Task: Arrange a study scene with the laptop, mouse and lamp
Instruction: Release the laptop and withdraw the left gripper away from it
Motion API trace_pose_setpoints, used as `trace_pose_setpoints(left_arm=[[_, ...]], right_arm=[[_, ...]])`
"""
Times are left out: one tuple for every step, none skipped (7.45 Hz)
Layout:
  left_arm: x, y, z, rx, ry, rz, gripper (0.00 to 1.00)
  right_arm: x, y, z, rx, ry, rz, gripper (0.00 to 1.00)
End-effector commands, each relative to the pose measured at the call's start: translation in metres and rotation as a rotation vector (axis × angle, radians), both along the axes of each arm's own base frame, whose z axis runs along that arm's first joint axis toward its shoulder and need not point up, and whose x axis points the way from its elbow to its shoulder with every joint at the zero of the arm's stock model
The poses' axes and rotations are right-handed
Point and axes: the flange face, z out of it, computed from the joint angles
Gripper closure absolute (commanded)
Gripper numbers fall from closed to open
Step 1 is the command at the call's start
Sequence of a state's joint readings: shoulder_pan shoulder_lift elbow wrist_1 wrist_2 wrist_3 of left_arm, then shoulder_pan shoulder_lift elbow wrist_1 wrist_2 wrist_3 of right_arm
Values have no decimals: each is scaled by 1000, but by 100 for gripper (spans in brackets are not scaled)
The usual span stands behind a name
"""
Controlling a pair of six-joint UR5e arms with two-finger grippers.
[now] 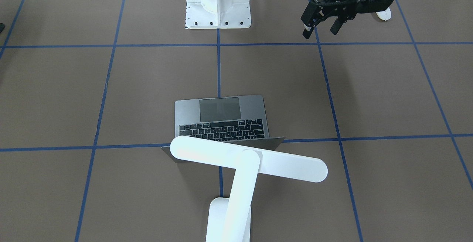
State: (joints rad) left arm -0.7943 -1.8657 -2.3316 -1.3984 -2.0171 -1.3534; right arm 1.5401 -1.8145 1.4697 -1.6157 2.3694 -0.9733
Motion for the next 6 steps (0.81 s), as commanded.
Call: trace_pose_setpoints(left_arm=[[-20,5,8,51,-20,16,1],[-20,5,6,54,-18,15,1],[-21,5,5,57,-15,13,1],[-25,4,3,61,-15,3,1],[-28,3,2,64,-12,-3,1],[-28,3,1,65,-11,-5,1]], right_arm=[[2,18,10,-87,-73,-138,1],[0,17,11,-137,-92,-127,0],[-4,10,21,-204,-130,-100,0],[-13,-17,26,-214,-162,-107,0],[-17,-24,28,-267,-173,-105,1],[-34,-20,36,-250,-232,-152,1]])
